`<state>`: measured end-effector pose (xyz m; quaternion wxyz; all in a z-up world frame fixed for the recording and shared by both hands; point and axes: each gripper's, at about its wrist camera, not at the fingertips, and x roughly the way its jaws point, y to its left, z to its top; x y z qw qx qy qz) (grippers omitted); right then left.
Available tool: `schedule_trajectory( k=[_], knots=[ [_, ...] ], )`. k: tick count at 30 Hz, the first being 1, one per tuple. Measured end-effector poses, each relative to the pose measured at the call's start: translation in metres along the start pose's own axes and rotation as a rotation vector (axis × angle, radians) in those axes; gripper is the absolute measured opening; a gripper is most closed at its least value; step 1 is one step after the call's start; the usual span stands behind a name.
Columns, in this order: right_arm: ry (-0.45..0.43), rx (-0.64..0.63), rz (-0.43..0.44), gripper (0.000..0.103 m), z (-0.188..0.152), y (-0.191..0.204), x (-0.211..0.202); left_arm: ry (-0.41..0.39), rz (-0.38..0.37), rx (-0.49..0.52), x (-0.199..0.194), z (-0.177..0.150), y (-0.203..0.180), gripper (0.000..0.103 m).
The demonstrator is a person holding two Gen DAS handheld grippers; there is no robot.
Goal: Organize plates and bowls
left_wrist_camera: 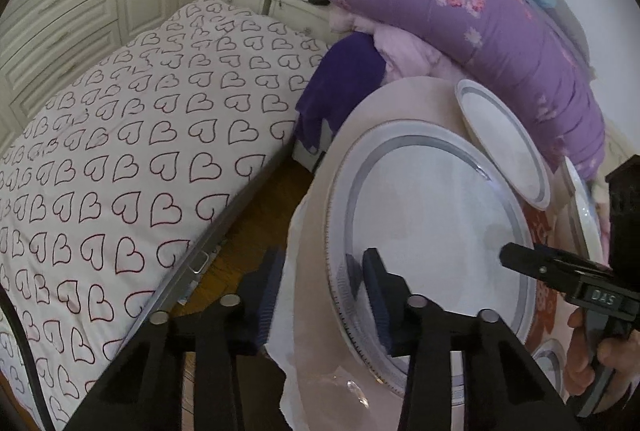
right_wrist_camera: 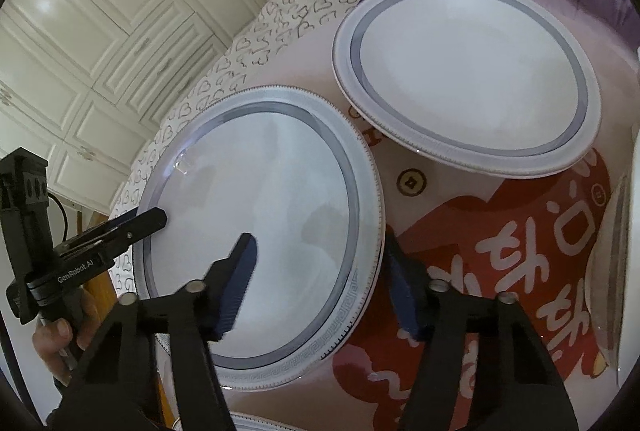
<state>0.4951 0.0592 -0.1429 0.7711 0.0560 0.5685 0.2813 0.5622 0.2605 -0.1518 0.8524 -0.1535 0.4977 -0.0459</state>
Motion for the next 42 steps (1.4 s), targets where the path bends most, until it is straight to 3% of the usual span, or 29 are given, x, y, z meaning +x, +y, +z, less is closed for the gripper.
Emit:
schedule_trajectory(
  k=[2,6,15,42],
  knots=[
    [-0.003,0.002,-0.013,0.051,0.001,-0.001,0.001,0.001,-0.015,0.022,0.002,-0.001,-0.004,0.017],
    [-0.005,0.015,-0.021,0.04,0.0,-0.006,-0.001,-0.004,0.008,0.06,0.004,-0.003,-0.01,0.017],
    [-0.014,0.018,-0.058,0.024,-0.005,-0.014,-0.005,0.03,-0.054,0.025,0.004,0.0,0.005,0.015],
    [-0.024,0.007,0.001,0.02,-0.016,0.01,-0.013,0.006,-0.009,-0.047,-0.041,-0.02,0.01,0.015]
  ],
)
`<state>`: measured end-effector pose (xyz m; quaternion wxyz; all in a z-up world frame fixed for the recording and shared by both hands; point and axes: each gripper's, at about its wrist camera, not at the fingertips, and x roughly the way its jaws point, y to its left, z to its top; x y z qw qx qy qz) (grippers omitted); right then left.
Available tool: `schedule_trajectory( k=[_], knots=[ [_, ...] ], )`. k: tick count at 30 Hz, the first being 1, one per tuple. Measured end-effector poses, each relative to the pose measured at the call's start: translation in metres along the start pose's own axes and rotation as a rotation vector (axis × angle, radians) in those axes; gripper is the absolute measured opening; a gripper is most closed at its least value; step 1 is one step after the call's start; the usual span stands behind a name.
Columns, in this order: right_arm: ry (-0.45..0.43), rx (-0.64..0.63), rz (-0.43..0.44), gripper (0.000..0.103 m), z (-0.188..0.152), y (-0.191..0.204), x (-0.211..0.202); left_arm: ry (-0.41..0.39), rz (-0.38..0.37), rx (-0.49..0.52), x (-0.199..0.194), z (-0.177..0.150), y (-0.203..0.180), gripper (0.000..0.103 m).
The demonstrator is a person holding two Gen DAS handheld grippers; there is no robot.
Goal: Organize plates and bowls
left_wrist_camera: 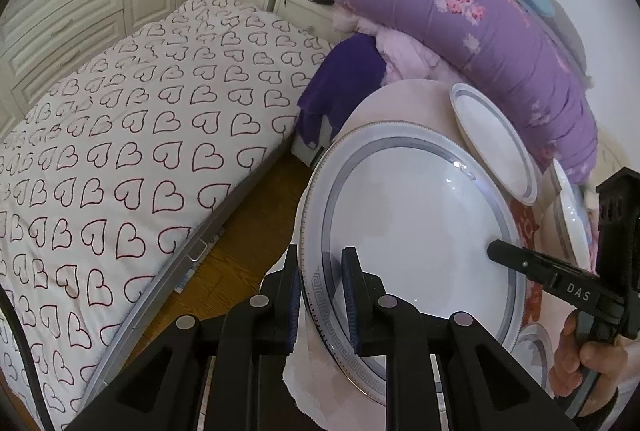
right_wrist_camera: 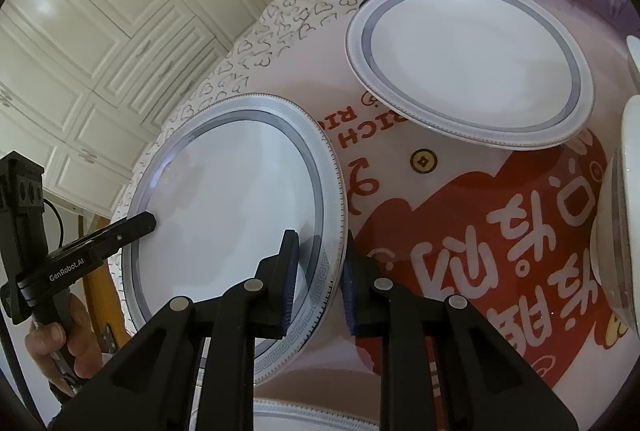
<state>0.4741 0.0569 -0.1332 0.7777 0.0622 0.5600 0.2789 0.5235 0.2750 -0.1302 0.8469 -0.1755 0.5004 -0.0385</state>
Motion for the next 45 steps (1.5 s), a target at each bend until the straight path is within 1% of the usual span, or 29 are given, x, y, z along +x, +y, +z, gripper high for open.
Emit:
schedule_trajectory(
  k=[9,14,18,22,28,35,41,45],
  knots=[
    [-0.048,-0.004,0.005,0.019,-0.005,0.005,-0.036,-0.039,-0.015,0.026,-0.041,-0.008,-0.021,0.015],
    [-0.079,-0.001,0.0,0.019,-0.012,-0.004,-0.063,-0.057,-0.029,0.044,-0.061,-0.019,-0.038,0.015],
    [-0.102,0.017,-0.003,0.019,-0.022,-0.012,-0.084,-0.053,-0.072,0.056,-0.074,-0.029,-0.052,0.015],
    [-0.131,0.024,-0.023,0.018,-0.041,-0.02,-0.107,-0.045,-0.099,0.075,-0.083,-0.039,-0.065,0.015],
    [-0.152,0.04,-0.048,0.018,-0.074,-0.032,-0.128,-0.027,-0.115,0.102,-0.088,-0.059,-0.086,0.015],
    [-0.176,0.045,-0.052,0.018,-0.105,-0.04,-0.145,-0.036,-0.11,0.136,-0.099,-0.085,-0.104,0.015],
    [-0.187,0.033,-0.056,0.018,-0.126,-0.037,-0.151,-0.036,-0.112,0.137,-0.109,-0.113,-0.108,0.015],
    [-0.186,0.027,-0.056,0.018,-0.141,-0.037,-0.151,-0.04,-0.101,0.136,-0.114,-0.129,-0.11,0.015]
  ],
)
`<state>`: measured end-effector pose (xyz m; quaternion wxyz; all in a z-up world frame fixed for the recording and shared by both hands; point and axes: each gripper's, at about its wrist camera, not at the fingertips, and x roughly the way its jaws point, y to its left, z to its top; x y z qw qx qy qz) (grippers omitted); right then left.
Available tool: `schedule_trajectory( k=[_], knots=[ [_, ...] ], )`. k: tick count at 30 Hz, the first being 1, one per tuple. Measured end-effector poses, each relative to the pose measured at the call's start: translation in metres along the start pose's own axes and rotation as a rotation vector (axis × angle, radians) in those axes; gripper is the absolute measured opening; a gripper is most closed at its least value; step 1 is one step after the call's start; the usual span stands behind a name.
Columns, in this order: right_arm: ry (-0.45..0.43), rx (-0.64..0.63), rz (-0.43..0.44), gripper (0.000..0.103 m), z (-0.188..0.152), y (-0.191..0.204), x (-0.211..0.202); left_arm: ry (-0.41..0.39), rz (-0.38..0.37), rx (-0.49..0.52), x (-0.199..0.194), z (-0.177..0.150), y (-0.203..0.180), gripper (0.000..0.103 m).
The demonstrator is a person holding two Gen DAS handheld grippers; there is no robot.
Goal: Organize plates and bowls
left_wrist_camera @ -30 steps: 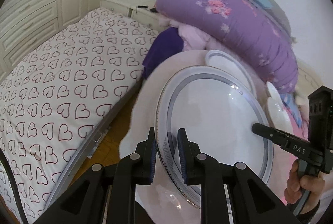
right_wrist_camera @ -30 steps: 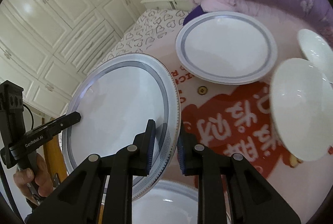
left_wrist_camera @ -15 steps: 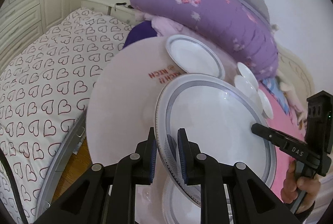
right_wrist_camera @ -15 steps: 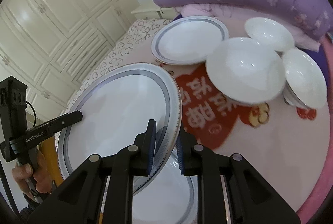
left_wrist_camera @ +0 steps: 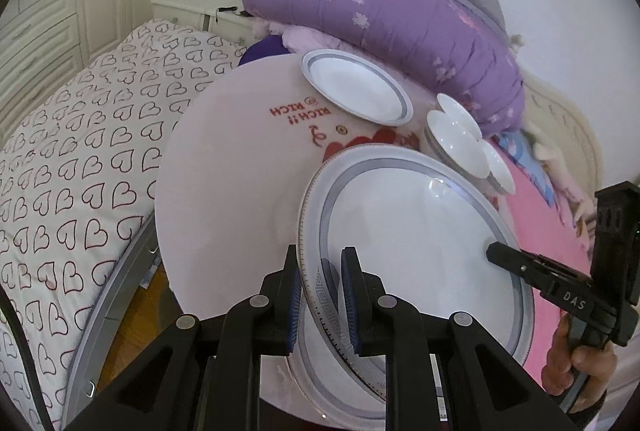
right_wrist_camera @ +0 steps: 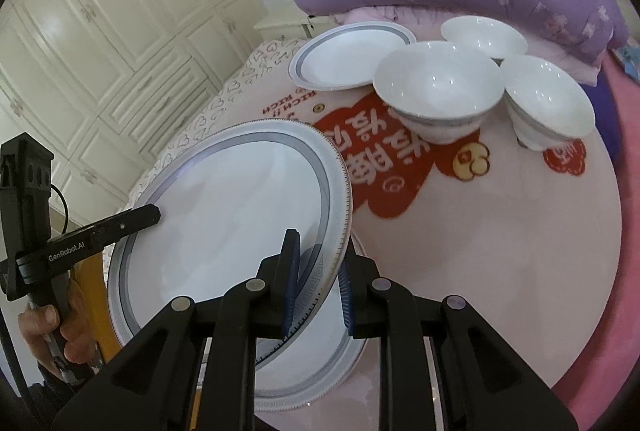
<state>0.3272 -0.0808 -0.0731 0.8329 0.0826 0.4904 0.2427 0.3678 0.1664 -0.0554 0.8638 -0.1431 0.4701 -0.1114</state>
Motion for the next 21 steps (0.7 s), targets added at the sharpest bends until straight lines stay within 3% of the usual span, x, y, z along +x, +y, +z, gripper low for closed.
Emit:
schedule_trajectory(
  k=[21],
  knots=[
    [0.044,-0.001,-0.002,0.019,-0.04,-0.008,0.01,0.026,0.054,0.016,0.016,-0.034,-0.006,0.016]
  ],
)
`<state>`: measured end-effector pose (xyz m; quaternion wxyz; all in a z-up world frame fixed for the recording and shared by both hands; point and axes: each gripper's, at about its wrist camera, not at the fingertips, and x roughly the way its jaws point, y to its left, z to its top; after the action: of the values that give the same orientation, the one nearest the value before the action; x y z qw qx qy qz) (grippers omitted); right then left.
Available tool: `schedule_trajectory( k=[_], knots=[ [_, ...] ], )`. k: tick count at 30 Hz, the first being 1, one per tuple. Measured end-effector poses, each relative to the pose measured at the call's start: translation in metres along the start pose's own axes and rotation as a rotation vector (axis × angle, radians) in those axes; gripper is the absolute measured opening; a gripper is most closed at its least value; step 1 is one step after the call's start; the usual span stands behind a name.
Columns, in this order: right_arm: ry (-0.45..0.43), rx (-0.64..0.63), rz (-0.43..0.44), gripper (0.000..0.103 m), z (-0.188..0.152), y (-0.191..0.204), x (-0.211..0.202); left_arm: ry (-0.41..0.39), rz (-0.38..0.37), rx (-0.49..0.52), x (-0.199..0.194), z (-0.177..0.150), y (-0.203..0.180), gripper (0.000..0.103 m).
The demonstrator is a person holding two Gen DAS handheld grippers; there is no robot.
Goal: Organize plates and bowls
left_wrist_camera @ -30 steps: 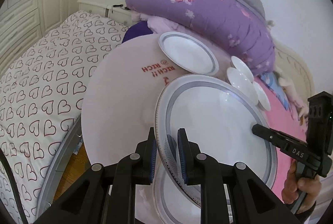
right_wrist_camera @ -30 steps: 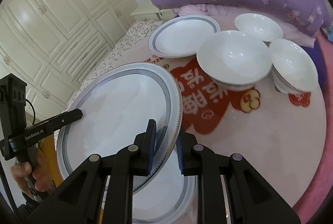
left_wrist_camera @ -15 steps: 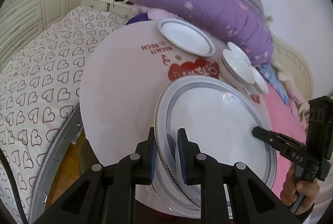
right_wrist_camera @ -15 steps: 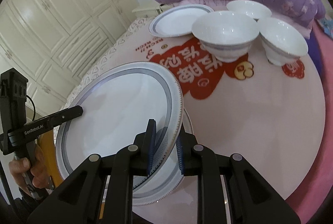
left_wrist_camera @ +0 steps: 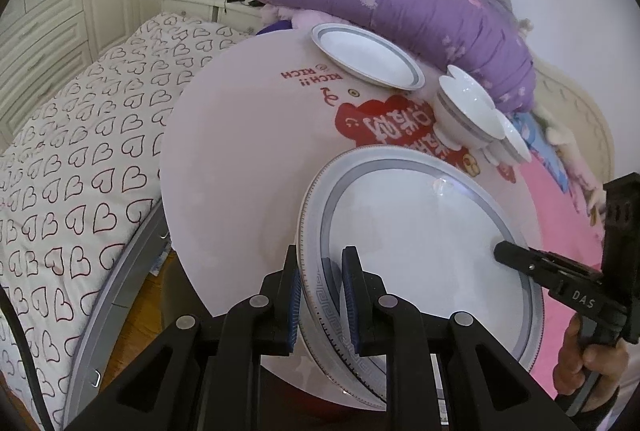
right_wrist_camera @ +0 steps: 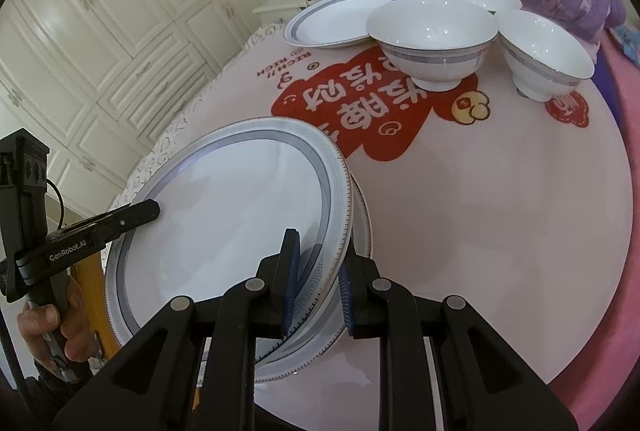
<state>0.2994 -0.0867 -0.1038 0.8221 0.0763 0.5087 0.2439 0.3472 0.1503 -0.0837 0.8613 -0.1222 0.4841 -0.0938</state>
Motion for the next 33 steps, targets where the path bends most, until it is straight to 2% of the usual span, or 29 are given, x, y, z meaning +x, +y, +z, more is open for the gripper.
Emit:
schedule_trajectory(
  k=[7,18,24,33],
  knots=[
    [0.02,-0.004,-0.014,0.019,-0.003,-0.003,0.007,0.018,0.014,0.017,0.009,-0.004,-0.002,0.017],
    [0.044,-0.025,-0.025,0.021,-0.005,0.001,0.012,-0.013,0.067,0.055,0.013,-0.01,-0.005,0.018],
    [0.052,-0.038,-0.032,0.02,-0.005,0.003,0.017,0.008,0.063,0.04,0.025,-0.018,0.001,0.021],
    [0.05,-0.068,-0.068,0.023,-0.005,0.007,0.016,-0.003,0.056,0.046,0.031,-0.017,0.004,0.022]
  ],
)
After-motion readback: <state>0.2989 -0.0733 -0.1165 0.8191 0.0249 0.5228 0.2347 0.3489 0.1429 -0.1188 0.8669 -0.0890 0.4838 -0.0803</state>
